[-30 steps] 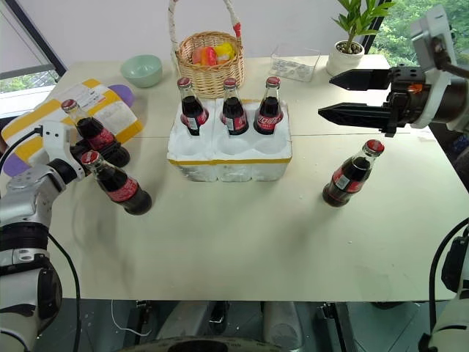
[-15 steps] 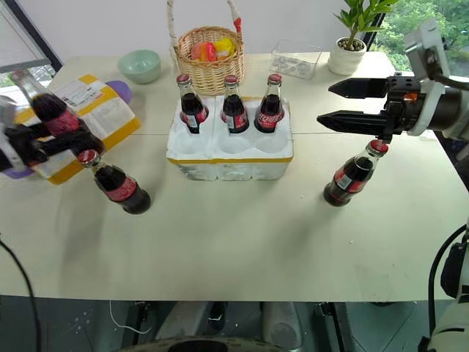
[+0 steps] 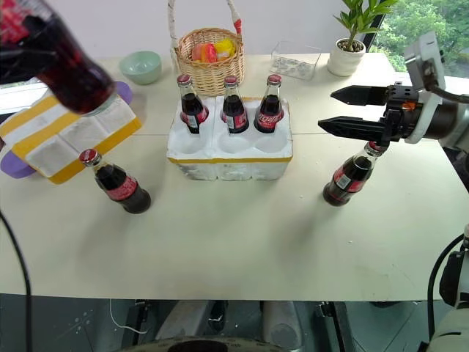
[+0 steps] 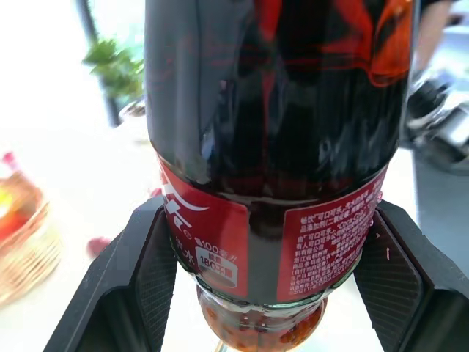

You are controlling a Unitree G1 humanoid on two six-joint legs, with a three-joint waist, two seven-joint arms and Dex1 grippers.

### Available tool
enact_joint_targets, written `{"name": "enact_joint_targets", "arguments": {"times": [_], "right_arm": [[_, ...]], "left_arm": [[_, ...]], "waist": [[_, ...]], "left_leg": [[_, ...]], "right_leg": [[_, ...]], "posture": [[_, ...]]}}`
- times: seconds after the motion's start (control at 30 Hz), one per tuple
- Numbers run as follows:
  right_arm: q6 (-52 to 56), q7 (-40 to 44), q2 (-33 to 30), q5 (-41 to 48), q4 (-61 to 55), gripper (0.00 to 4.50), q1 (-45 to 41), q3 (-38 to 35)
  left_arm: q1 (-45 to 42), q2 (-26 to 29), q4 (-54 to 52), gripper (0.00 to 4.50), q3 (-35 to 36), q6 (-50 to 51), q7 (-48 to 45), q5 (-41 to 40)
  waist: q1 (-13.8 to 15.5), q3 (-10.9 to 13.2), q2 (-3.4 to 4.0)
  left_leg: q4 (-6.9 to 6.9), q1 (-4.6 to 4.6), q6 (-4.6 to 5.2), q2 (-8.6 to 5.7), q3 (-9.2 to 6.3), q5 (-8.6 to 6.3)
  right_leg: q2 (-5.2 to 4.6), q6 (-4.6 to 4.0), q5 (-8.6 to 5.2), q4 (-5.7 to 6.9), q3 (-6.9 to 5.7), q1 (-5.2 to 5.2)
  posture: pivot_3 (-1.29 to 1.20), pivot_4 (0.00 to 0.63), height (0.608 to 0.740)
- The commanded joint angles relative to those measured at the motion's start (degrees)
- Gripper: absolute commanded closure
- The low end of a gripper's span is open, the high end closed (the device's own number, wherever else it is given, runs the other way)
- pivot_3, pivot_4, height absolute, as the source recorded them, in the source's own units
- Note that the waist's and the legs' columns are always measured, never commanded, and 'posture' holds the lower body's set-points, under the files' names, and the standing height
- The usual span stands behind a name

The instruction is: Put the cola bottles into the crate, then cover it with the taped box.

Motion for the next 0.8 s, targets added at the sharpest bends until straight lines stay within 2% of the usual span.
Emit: {"name": "enact_joint_targets", "arguments": {"times": [0.03,0.27,0.5,0.63,0.8], "right_arm": [[-0.3,-0.7,-0.4,1.4,-2.0,0.0,-0.6,-2.3],[0.9,-1.9,-0.9,2.9,-4.2,0.0,2.0,-3.9],[1.1,-3.4,-0.7,3.6,-4.8,0.0,3.5,-5.1],[1.1,-4.4,-0.4,4.3,-6.2,0.0,5.4,-6.0],[0.7,-5.0,-1.2,4.5,-7.0,0.0,7.1,-7.3]], "left_arm": [[-6.9,-5.4,-0.8,1.72,-4.4,4.5,11.4,0.8],[-16.0,-17.0,-1.2,1.72,-12.3,12.1,23.0,3.9],[-24.5,-22.9,7.6,1.72,-18.2,11.0,21.2,10.2],[-25.4,-29.5,9.9,1.72,-19.2,10.3,23.3,13.3],[-21.5,-34.9,9.0,1.72,-19.3,11.1,30.2,19.1]], "waist": [[0.0,0.0,0.0],[-0.2,0.1,-0.09],[-0.1,0.1,-0.08],[0.3,0.1,-0.11],[0.0,0.1,-0.12]], "left_leg": [[0.03,0.0,0.02,0.0,0.0,-0.01],[0.0,-0.07,-0.12,-0.01,0.04,0.08],[-0.01,-0.03,-0.14,-0.02,0.1,0.09],[0.08,-0.03,-0.14,-0.02,0.08,0.1],[0.06,-0.05,-0.13,-0.04,0.1,0.09]], "right_leg": [[0.0,0.03,0.02,0.01,0.0,0.02],[0.01,0.08,0.04,0.0,0.06,-0.1],[0.01,0.08,0.04,-0.01,0.07,-0.07],[0.01,0.09,0.05,0.0,0.06,-0.02],[-0.01,0.1,0.06,-0.02,0.09,-0.04]], "posture": [[0.0,0.15,0.738],[0.0,0.15,0.738],[0.0,0.15,0.738],[0.0,0.15,0.738],[0.0,0.15,0.738]]}}
